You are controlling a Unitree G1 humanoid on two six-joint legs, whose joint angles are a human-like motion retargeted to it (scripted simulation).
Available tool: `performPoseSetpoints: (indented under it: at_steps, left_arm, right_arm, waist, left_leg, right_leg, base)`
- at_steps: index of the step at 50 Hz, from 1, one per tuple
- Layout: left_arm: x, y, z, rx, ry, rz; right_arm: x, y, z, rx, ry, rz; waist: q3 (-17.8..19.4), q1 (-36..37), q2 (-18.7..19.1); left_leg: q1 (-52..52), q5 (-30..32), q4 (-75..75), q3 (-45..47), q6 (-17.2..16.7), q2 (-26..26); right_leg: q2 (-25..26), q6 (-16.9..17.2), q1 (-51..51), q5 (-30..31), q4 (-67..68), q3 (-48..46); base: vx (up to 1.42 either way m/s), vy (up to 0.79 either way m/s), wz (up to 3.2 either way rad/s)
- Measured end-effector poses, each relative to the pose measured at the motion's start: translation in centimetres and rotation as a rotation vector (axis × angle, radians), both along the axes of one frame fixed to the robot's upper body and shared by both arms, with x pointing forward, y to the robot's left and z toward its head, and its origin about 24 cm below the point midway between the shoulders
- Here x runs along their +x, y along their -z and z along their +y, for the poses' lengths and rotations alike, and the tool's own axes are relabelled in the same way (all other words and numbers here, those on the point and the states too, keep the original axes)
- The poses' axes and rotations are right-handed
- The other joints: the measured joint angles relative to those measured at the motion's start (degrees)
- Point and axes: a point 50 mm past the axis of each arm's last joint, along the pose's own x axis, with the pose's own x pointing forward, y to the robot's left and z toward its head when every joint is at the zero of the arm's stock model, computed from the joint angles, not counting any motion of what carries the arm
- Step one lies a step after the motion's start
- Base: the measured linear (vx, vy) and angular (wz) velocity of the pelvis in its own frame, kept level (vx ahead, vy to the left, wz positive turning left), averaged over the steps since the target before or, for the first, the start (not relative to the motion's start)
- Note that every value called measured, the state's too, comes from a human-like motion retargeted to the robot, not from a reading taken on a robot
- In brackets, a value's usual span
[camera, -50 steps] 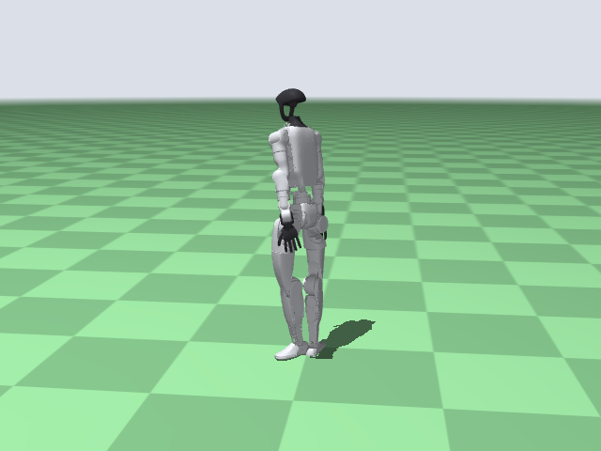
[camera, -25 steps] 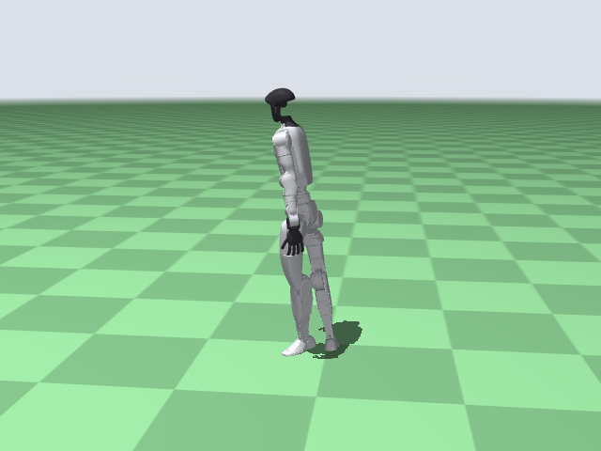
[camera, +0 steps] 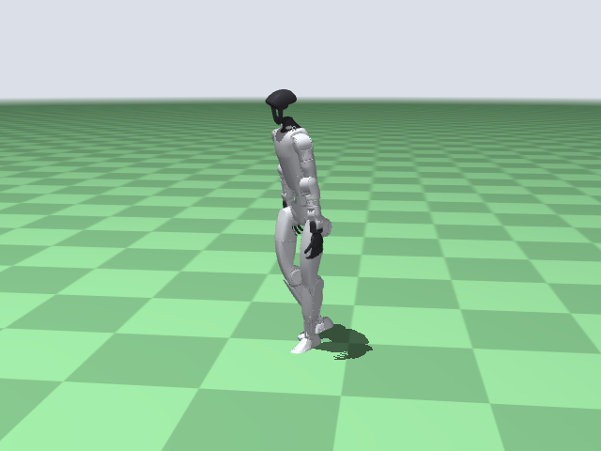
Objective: In place motions
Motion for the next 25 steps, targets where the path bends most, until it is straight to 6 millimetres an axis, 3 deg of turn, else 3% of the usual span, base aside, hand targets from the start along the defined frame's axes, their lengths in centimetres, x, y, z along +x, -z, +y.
performPoseSetpoints:
  at_steps: [3,6,8,13,18,25]
  left_arm:
    - [0.4,-0.1,0.1,0.029,0.049,-0.014]
    - [-0.6,0.0,0.4,0.040,0.079,0.016]
    - [-1.5,0.1,0.6,0.029,0.078,0.049]
    - [-4.9,0.6,-0.9,-0.026,-0.052,0.150]
    - [-8.6,0.5,-1.0,-0.062,-0.114,0.246]
    - [-10.8,0.4,-2.0,-0.083,-0.168,0.314]
  right_arm:
    - [-0.4,0.0,-0.1,-0.006,-0.002,0.007]
    - [-1.0,0.1,-0.1,-0.014,-0.001,0.020]
    - [-1.3,0.1,0.2,-0.006,0.011,0.034]
    - [-1.5,0.2,1.0,0.021,0.075,0.041]
    - [-0.6,0.2,1.1,0.018,-0.008,0.007]
    - [1.7,0.0,1.9,0.031,-0.053,-0.064]
  waist:
    - [0.49,-1.00,-1.48]
    - [0.34,0.83,-3.47]
    - [-0.47,3.72,-4.43]
    - [-1.77,5.21,-3.81]
    - [-4.65,5.91,-3.95]
    - [-4.97,6.94,-4.12]
  left_leg:
    - [2.39,0.33,-0.38,-2.91,0.07,-2.43]
    - [5.07,-0.16,-0.53,-4.27,0.22,-4.69]
    - [6.09,-0.27,-0.71,-2.64,-0.33,-4.73]
    - [6.94,0.29,0.03,-5.52,-1.28,-3.93]
    - [6.40,-0.07,-0.35,-7.05,-1.55,-4.55]
    - [5.72,0.14,-0.07,-8.82,-2.44,-4.73]
  right_leg:
    - [1.73,-1.63,0.28,-2.55,-8.99,7.14]
    - [1.82,-5.39,3.48,0.82,-15.05,8.69]
    - [-0.34,-7.78,5.70,0.09,-15.24,-0.86]
    - [-1.17,-6.07,9.47,0.25,-17.81,-6.98]
    - [-1.37,-6.18,11.03,0.83,-21.58,-10.99]
    - [-1.52,-6.79,11.54,1.28,-23.20,-14.06]
  base:
    - [0.18,-0.07,1.91]
    - [0.26,-0.04,0.93]
    - [0.25,-0.04,0.43]
    - [0.12,-0.01,1.20]
    - [0.12,0.00,0.72]
    - [-0.01,-0.01,0.40]
